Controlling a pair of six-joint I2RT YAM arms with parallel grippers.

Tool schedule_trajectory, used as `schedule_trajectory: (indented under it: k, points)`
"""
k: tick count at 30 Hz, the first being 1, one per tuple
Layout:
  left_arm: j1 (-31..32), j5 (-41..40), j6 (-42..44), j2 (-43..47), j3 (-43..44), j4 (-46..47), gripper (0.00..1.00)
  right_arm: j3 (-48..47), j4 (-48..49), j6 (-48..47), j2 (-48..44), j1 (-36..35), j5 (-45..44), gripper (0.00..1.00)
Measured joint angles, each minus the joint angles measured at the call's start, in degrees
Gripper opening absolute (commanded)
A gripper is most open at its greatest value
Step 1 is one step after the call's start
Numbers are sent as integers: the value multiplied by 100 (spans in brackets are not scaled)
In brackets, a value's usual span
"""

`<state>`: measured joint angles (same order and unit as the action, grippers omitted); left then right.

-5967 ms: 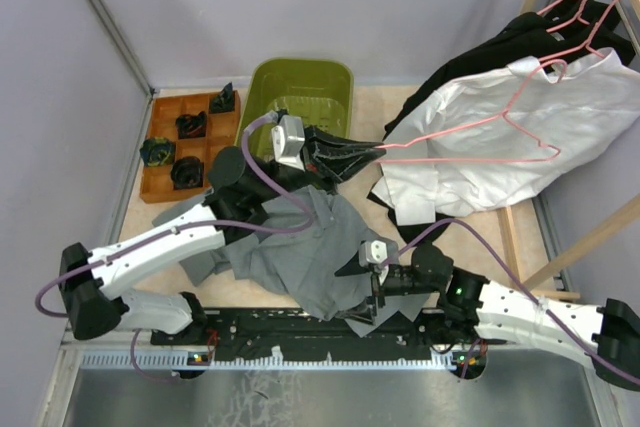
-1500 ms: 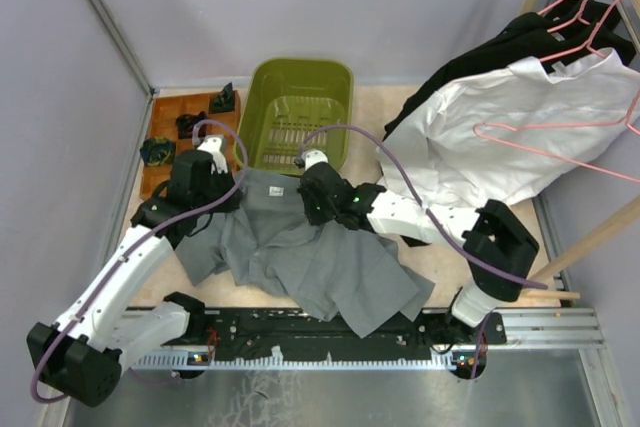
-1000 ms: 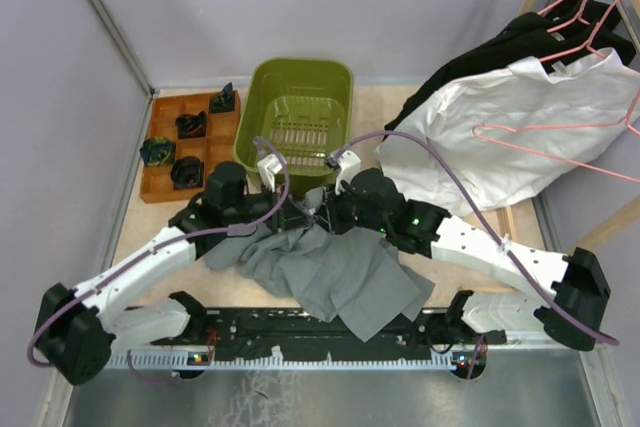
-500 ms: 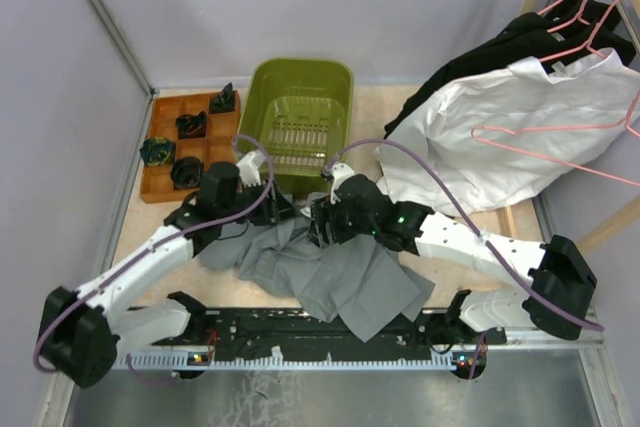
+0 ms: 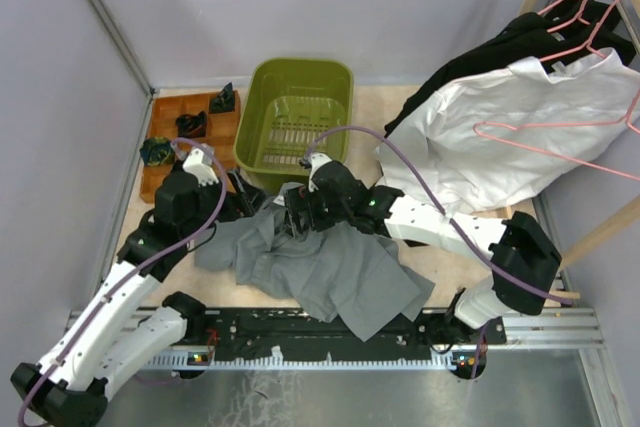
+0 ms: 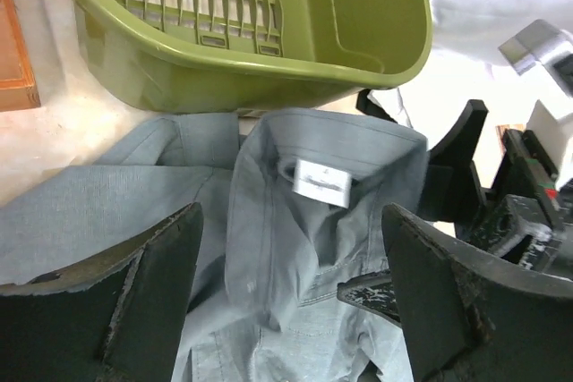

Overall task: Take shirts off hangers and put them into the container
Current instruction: Pick up the shirt from the center of the board.

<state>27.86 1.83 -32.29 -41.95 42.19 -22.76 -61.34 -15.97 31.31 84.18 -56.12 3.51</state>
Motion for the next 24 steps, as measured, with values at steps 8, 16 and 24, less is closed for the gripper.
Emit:
schedule_trajectory:
  k: [8,16,24]
  points:
    - [-15,457,-129,-437,-177,63,77,2,192,282,85,0,85,99]
    - [-15,-850,-269,538,35,-520,80,-988,-372,376,981,-133,-234,99]
    - [-26,-1818,-328,1373,321,-942,80,-2892,-1475,267,2817,-629,-1123,99]
